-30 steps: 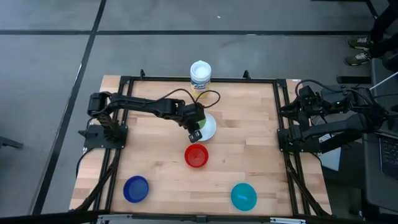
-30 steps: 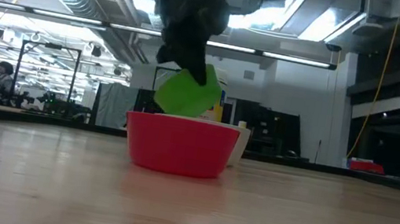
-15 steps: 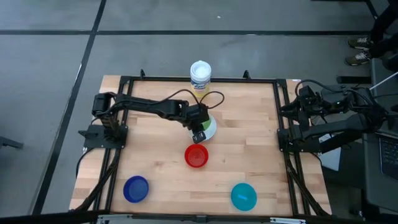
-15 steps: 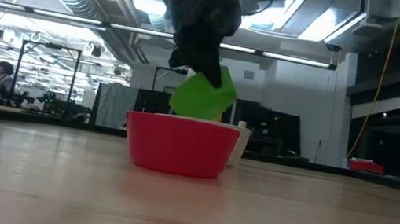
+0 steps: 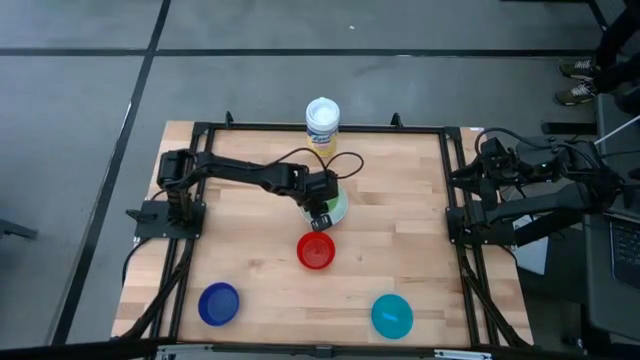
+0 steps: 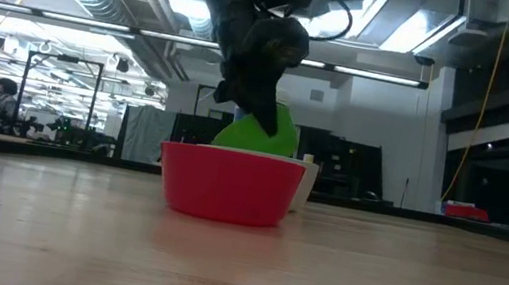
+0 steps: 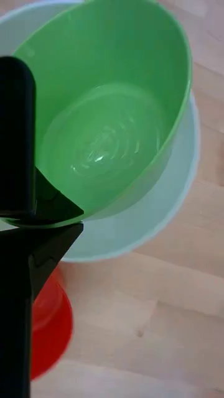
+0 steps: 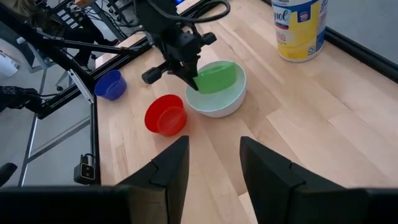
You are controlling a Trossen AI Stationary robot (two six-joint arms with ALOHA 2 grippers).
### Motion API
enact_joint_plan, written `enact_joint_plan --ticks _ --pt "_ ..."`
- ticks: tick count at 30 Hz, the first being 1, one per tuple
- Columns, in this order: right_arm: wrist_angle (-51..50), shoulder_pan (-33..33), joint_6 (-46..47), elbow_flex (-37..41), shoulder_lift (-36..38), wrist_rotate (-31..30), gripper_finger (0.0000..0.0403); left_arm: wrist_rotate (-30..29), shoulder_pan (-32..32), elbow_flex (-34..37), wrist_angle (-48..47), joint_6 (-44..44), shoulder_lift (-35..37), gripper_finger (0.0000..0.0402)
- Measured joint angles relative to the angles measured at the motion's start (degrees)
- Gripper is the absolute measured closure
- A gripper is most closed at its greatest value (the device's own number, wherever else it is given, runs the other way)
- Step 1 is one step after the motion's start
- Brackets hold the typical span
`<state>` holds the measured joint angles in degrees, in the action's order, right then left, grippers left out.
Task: Nest bowls inside each other
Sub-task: Stack the green bowl on the white bowl, then stack the blue bowl on the green bowl
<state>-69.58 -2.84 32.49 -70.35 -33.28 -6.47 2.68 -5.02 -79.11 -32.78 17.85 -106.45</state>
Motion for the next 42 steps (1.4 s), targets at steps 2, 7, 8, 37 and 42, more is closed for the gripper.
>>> enact_joint_plan --ticks 2,7,8,37,42 --pt "0.0 0.0 -0.1 0.0 0.0 0.0 0.0259 0.0 -0.3 0.0 0.0 -0.1 0.0 0.04" --pt "0.0 0.0 -0.4 0.0 0.0 0.0 0.0259 0.3 -0.8 0.0 0.0 0.0 -1.1 0.04" --pt "0.0 0.0 -0.6 0.0 0.0 0.0 0.0259 0.7 -0.9 0.0 -0.2 0.1 -1.7 0.04" --pt "-0.3 0.0 -1.1 0.0 0.0 1.2 0.0259 5.9 -0.9 -0.3 4.5 -2.0 -4.3 0.0318" --pt "-0.3 0.0 -1.2 0.0 0.0 1.4 0.0259 5.8 -0.9 -0.3 4.8 -1.6 -4.0 0.032"
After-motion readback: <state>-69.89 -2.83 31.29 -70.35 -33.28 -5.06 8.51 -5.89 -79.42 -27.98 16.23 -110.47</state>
